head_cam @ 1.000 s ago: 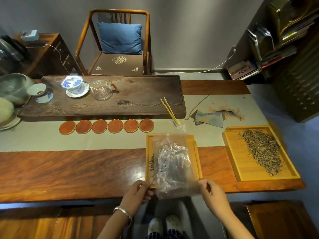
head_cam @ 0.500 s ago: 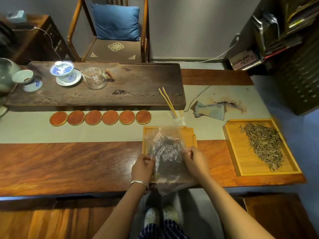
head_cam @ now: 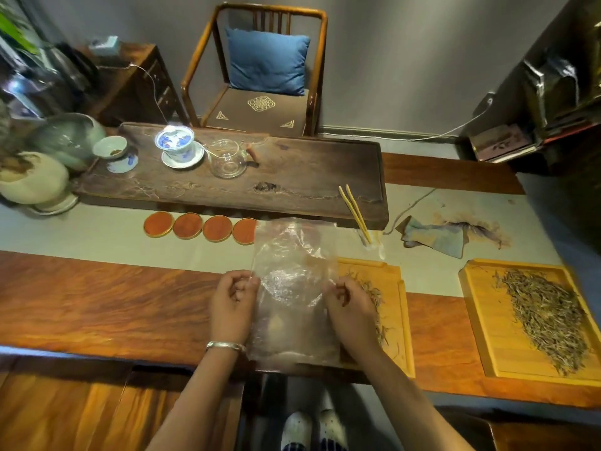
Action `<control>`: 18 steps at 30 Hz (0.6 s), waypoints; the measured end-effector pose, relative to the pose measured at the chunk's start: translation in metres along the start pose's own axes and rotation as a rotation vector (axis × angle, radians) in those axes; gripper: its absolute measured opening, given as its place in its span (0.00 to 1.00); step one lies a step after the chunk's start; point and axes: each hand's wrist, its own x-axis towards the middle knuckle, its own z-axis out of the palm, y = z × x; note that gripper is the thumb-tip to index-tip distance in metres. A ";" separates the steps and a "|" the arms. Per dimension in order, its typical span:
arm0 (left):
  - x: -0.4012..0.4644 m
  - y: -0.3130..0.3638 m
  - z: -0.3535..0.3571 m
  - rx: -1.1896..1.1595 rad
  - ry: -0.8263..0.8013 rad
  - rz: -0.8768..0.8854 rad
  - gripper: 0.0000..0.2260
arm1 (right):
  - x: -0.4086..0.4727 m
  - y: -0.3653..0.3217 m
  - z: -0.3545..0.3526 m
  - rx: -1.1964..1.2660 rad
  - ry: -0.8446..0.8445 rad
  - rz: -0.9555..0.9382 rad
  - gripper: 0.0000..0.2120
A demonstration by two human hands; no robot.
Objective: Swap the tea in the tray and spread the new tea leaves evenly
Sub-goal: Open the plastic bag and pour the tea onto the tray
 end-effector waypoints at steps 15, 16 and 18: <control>0.079 -0.113 -0.128 0.376 0.138 -0.152 0.04 | 0.038 0.012 0.181 -0.287 -0.335 -0.049 0.19; 0.080 -0.116 -0.127 0.402 0.148 -0.158 0.04 | 0.040 0.016 0.183 -0.288 -0.326 -0.052 0.19; 0.083 -0.120 -0.126 0.495 0.180 -0.166 0.05 | 0.042 0.020 0.186 -0.292 -0.327 -0.059 0.15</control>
